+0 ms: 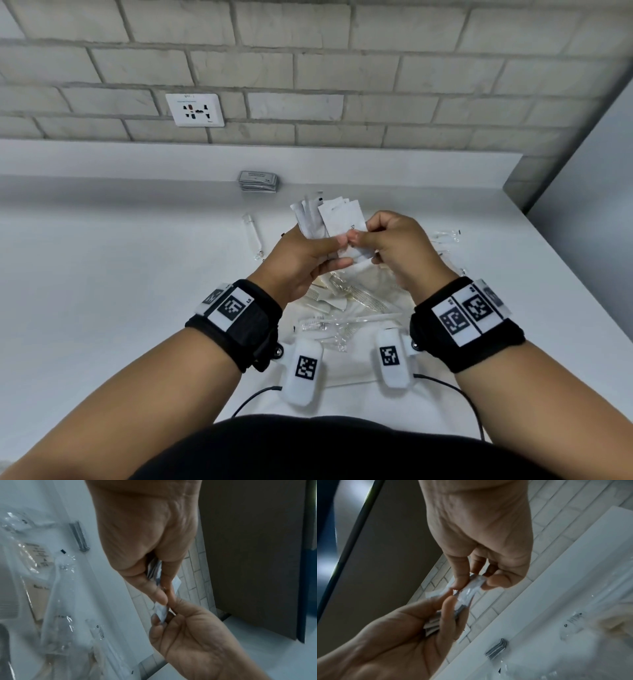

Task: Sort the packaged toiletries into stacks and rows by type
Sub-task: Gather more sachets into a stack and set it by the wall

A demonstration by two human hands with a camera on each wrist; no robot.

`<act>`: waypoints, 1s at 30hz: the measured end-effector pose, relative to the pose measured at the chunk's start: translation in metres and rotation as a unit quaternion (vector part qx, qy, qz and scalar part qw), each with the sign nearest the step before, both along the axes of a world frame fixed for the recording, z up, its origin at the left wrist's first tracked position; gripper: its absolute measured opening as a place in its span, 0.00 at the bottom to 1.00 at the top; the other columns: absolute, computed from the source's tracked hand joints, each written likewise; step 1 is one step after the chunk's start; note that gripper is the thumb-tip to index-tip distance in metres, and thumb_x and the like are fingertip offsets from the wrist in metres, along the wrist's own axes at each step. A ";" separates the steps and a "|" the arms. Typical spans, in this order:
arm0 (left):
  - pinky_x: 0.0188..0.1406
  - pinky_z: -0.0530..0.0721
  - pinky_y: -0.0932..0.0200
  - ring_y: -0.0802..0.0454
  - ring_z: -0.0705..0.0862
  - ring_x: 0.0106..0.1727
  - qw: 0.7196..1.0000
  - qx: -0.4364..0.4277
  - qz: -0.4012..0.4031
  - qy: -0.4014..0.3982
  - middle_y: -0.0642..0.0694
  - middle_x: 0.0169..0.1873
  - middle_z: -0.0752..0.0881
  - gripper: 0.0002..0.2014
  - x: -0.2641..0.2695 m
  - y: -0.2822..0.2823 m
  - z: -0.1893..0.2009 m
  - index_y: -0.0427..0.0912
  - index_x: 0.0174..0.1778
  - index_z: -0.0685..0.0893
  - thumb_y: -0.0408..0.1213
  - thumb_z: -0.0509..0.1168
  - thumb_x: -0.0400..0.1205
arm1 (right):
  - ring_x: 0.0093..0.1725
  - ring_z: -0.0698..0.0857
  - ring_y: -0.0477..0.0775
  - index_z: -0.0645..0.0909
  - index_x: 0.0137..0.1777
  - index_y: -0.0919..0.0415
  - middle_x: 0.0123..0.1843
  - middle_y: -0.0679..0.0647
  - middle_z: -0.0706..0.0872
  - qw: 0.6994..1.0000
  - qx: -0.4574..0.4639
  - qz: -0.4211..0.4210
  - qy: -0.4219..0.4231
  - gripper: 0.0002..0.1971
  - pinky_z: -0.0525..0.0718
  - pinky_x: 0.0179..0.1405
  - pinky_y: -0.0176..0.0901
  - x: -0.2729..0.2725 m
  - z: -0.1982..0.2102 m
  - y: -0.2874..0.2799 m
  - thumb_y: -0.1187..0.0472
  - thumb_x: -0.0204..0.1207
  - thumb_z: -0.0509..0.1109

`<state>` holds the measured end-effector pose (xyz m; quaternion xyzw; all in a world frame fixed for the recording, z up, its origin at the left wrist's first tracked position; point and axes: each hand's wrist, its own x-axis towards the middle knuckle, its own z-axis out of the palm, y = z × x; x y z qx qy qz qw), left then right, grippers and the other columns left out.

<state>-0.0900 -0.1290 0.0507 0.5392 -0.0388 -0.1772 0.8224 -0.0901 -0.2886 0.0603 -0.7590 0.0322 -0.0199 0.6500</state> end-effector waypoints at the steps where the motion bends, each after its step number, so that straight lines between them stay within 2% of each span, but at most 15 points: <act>1: 0.45 0.90 0.58 0.50 0.90 0.45 1.000 0.005 0.012 0.001 0.41 0.50 0.89 0.17 0.000 0.000 -0.001 0.31 0.65 0.80 0.23 0.66 0.80 | 0.23 0.77 0.41 0.74 0.36 0.62 0.33 0.58 0.79 1.000 -0.003 -0.007 0.000 0.13 0.72 0.22 0.32 0.000 -0.001 0.000 0.67 0.69 0.78; 3: 0.40 0.90 0.61 0.51 0.90 0.41 0.999 0.008 0.035 0.010 0.43 0.46 0.90 0.14 0.000 0.001 -0.003 0.33 0.60 0.83 0.22 0.67 0.79 | 0.24 0.76 0.44 0.74 0.33 0.59 0.33 0.56 0.81 0.999 -0.007 -0.033 0.005 0.14 0.72 0.24 0.35 0.002 -0.003 -0.006 0.65 0.70 0.78; 5: 0.36 0.89 0.62 0.54 0.88 0.36 0.998 0.013 0.050 0.020 0.45 0.40 0.88 0.10 0.000 0.003 -0.006 0.35 0.53 0.84 0.22 0.68 0.78 | 0.31 0.78 0.50 0.77 0.34 0.56 0.34 0.52 0.84 0.998 0.002 -0.052 0.017 0.11 0.74 0.26 0.38 0.004 0.000 -0.018 0.65 0.72 0.76; 9: 0.33 0.87 0.65 0.56 0.86 0.33 0.997 0.028 0.070 0.020 0.46 0.37 0.87 0.06 -0.002 0.002 -0.009 0.35 0.48 0.86 0.24 0.70 0.77 | 0.36 0.83 0.50 0.82 0.41 0.57 0.36 0.50 0.86 0.999 0.037 0.001 0.037 0.05 0.78 0.31 0.41 0.000 0.006 -0.027 0.65 0.73 0.75; 12: 0.33 0.86 0.65 0.55 0.87 0.36 0.997 0.033 0.075 0.013 0.46 0.40 0.90 0.08 -0.005 0.000 -0.008 0.34 0.51 0.87 0.25 0.71 0.76 | 0.35 0.84 0.47 0.83 0.47 0.57 0.39 0.52 0.85 0.998 0.035 0.041 0.040 0.05 0.79 0.31 0.39 -0.005 0.007 -0.015 0.65 0.74 0.74; 16: 0.29 0.83 0.67 0.54 0.86 0.38 0.995 0.053 0.078 0.008 0.43 0.44 0.89 0.13 -0.007 -0.001 -0.006 0.33 0.56 0.87 0.27 0.72 0.76 | 0.35 0.82 0.49 0.83 0.51 0.58 0.38 0.51 0.85 0.997 0.057 0.043 0.037 0.06 0.79 0.30 0.39 -0.008 0.005 -0.008 0.65 0.75 0.73; 19: 0.26 0.80 0.68 0.55 0.86 0.36 0.994 0.092 0.057 -0.017 0.45 0.43 0.90 0.15 -0.010 0.002 -0.002 0.33 0.59 0.85 0.28 0.72 0.76 | 0.34 0.85 0.46 0.85 0.46 0.57 0.35 0.48 0.87 0.995 0.019 0.070 0.064 0.03 0.81 0.31 0.39 -0.010 0.009 -0.008 0.65 0.74 0.74; 21: 0.30 0.82 0.67 0.55 0.87 0.37 0.995 0.093 0.036 -0.032 0.47 0.39 0.90 0.15 -0.012 0.004 0.000 0.35 0.59 0.85 0.27 0.72 0.76 | 0.33 0.86 0.49 0.83 0.40 0.59 0.36 0.51 0.87 0.997 0.015 0.040 0.059 0.04 0.82 0.28 0.40 -0.010 0.007 -0.005 0.64 0.74 0.75; 23: 0.34 0.84 0.65 0.54 0.88 0.40 0.994 0.093 0.029 -0.048 0.47 0.40 0.90 0.15 -0.014 0.002 0.000 0.35 0.60 0.84 0.26 0.71 0.76 | 0.33 0.86 0.54 0.81 0.44 0.65 0.39 0.57 0.86 0.995 0.073 0.012 0.061 0.05 0.83 0.25 0.40 -0.010 0.006 -0.003 0.64 0.74 0.75; 25: 0.34 0.84 0.64 0.53 0.87 0.40 0.992 0.105 0.044 -0.057 0.46 0.42 0.89 0.16 -0.015 -0.001 -0.002 0.34 0.62 0.83 0.26 0.71 0.77 | 0.32 0.86 0.56 0.80 0.49 0.70 0.40 0.61 0.86 0.990 0.112 0.035 0.077 0.07 0.84 0.24 0.39 -0.015 0.004 0.001 0.66 0.76 0.73; 26: 0.32 0.83 0.64 0.53 0.86 0.39 0.990 0.118 0.058 -0.057 0.45 0.42 0.89 0.16 -0.016 -0.001 -0.002 0.33 0.62 0.83 0.27 0.70 0.77 | 0.31 0.86 0.56 0.80 0.49 0.71 0.40 0.63 0.86 0.992 0.093 0.044 0.077 0.07 0.85 0.24 0.40 -0.016 0.002 0.001 0.66 0.76 0.73; 28: 0.30 0.83 0.64 0.53 0.86 0.35 0.982 0.162 0.078 -0.051 0.42 0.41 0.88 0.16 -0.014 0.003 0.000 0.31 0.60 0.81 0.26 0.72 0.76 | 0.33 0.84 0.56 0.79 0.46 0.70 0.41 0.67 0.85 0.999 -0.037 0.012 0.021 0.08 0.84 0.29 0.41 -0.013 0.002 -0.004 0.64 0.76 0.73; 30: 0.29 0.83 0.63 0.52 0.86 0.33 0.968 0.238 0.057 -0.055 0.40 0.38 0.87 0.15 -0.009 0.011 0.005 0.34 0.53 0.80 0.27 0.74 0.73 | 0.38 0.80 0.53 0.78 0.42 0.68 0.42 0.65 0.82 0.973 -0.211 -0.028 -0.089 0.10 0.77 0.36 0.41 -0.007 0.015 -0.018 0.61 0.76 0.73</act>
